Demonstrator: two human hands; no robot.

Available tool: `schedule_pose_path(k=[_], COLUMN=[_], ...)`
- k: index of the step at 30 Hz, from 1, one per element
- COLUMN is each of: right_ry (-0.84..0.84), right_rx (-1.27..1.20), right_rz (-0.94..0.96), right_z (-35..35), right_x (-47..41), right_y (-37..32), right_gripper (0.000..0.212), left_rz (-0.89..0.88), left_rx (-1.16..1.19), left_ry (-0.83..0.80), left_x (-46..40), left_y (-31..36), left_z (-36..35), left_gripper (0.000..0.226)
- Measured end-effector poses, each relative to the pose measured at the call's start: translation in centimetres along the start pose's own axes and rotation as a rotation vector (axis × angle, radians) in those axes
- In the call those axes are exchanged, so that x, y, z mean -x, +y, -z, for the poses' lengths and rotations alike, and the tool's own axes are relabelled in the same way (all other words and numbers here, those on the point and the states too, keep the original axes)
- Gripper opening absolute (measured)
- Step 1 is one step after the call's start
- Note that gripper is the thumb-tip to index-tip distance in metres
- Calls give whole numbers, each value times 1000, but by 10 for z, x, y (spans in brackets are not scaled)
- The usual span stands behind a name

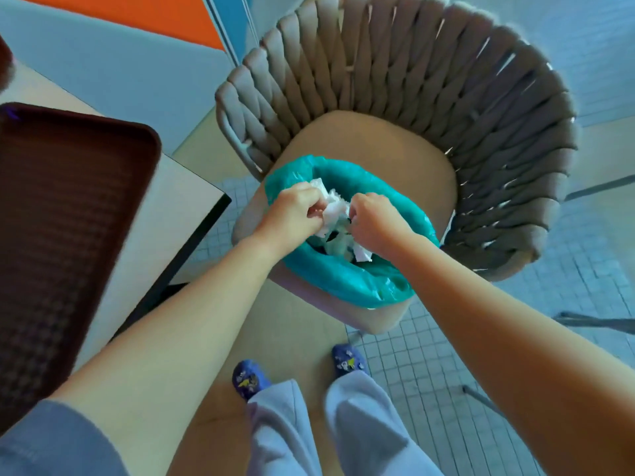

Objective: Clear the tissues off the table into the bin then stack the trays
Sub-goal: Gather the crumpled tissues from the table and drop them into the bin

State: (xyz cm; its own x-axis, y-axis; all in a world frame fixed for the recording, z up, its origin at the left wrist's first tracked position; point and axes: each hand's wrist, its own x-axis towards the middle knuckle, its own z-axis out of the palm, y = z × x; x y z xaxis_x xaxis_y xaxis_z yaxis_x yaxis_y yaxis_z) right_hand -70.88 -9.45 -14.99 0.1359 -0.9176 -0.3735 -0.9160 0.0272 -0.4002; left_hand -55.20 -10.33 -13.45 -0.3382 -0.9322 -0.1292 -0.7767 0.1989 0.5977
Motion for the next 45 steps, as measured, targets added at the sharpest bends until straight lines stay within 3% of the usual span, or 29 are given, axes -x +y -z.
schedule_pose_path(k=[4, 9, 14, 19, 23, 33, 39, 45], right_ry=[-37, 63, 158, 170, 161, 33, -47, -173], right_rx=[56, 70, 86, 70, 71, 57, 46, 146], right_rz=[-33, -5, 110, 249, 396, 715, 797, 821], right_z=[-10, 17, 33, 41, 41, -12, -66, -115], right_x=[2, 2, -2, 0, 2, 23, 30, 27], right_y=[19, -1, -60, -145, -233, -447, -543, -593], right_gripper=[21, 24, 28, 28, 28, 28, 31, 34], left_rz=[80, 132, -26, -51, 36, 345, 543, 705], left_rx=[19, -5, -44, -86, -128, -173, -154, -197], left_ry=[-119, -41, 146, 370, 513, 696, 723, 635], left_x=[-5, 2, 19, 64, 116, 258, 330, 384], left_y=[-7, -5, -3, -28, -69, -182, -255, -315], left_z=[-24, 0, 55, 126, 189, 290, 321, 332], left_gripper=[25, 50, 24, 16, 15, 20, 24, 28])
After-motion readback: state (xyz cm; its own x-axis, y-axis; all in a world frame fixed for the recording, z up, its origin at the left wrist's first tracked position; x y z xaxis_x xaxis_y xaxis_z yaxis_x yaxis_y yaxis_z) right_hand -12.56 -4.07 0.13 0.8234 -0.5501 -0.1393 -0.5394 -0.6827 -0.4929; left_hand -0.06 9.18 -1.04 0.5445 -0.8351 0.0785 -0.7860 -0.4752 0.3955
